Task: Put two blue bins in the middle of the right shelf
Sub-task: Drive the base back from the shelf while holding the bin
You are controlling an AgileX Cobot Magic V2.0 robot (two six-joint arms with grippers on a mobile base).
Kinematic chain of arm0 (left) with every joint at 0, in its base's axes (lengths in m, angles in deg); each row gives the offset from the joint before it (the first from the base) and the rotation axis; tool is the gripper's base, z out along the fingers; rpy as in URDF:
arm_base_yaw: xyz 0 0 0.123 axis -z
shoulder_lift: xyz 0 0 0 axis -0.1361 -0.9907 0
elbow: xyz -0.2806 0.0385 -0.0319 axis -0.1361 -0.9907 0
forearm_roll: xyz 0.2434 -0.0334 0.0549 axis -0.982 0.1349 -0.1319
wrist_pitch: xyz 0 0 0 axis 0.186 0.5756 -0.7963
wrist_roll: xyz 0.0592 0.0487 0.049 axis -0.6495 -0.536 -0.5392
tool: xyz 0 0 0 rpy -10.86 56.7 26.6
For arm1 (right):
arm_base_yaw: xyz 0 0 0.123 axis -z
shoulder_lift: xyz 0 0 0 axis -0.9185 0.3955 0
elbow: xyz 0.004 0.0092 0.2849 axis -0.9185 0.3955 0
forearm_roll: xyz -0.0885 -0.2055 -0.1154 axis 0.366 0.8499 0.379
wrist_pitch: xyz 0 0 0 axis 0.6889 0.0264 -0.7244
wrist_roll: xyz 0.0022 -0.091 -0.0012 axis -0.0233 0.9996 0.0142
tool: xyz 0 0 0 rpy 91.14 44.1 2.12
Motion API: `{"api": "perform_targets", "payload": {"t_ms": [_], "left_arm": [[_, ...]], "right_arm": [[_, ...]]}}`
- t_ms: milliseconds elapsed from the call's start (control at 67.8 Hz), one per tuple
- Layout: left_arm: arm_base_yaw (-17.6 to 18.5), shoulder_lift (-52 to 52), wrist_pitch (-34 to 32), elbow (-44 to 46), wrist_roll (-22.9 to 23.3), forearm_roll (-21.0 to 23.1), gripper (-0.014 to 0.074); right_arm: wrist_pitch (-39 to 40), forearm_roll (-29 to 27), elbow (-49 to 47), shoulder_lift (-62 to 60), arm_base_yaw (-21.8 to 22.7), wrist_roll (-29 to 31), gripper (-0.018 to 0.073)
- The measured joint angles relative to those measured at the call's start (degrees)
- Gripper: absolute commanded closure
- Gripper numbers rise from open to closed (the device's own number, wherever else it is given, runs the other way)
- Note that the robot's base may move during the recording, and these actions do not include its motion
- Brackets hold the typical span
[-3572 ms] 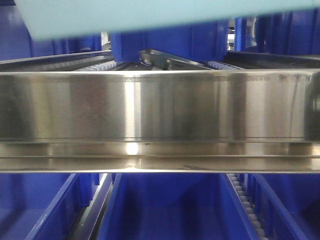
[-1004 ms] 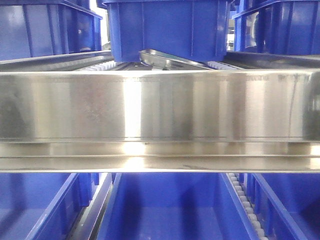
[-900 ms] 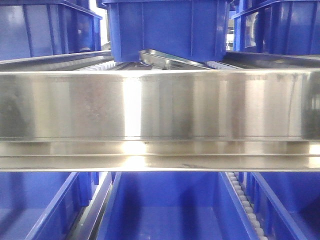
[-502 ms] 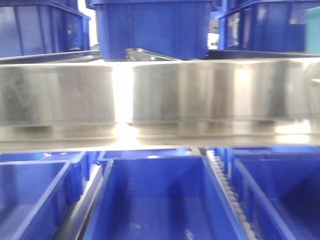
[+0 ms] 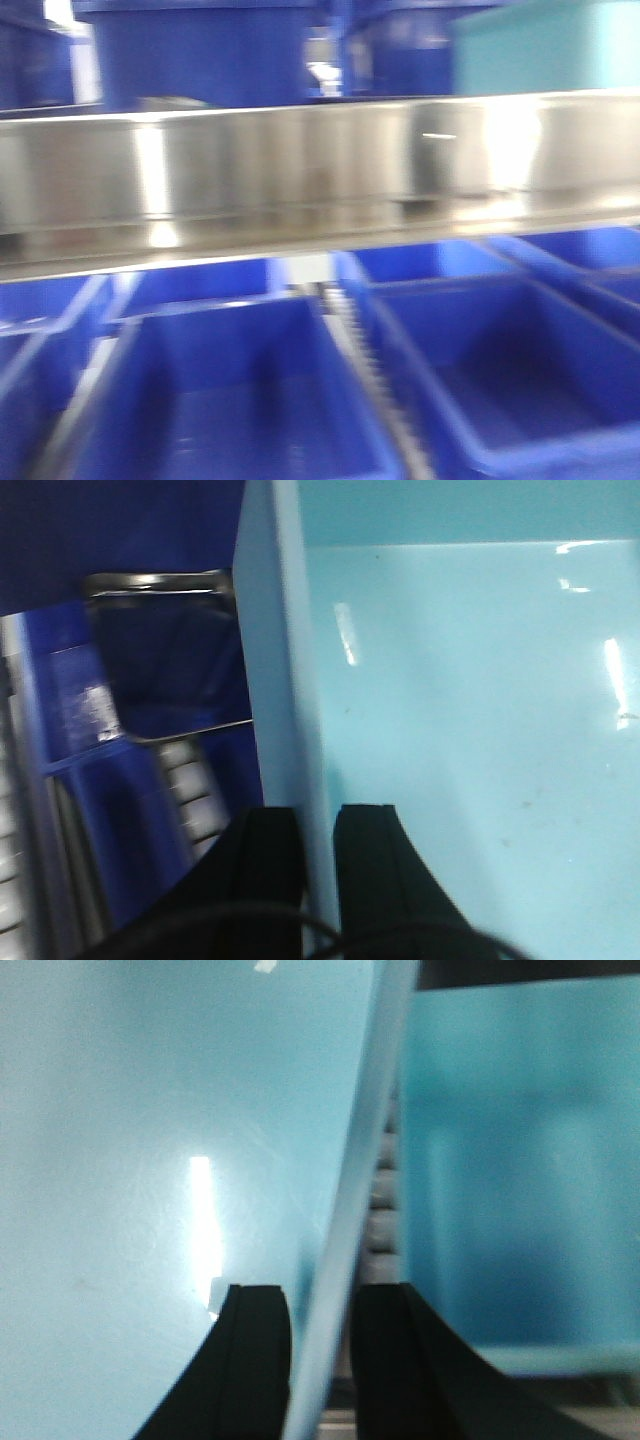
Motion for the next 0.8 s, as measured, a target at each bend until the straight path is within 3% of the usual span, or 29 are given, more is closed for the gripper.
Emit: {"api": "perform_targets", "payload": {"t_ms": [458, 797], "left_arm": [[-0.35, 0.0, -1.39, 0.04, 0.0, -0.61, 0.0707], [-0.35, 0.0, -1.39, 0.04, 0.11, -0.84, 0.0707]], "right_arm": [[7.57, 0.79, 0.0, 0.0, 0.0, 0.39, 0.0712], [8.47, 1.03, 0.0, 0.0, 0.0, 0.56, 0.0712]]}}
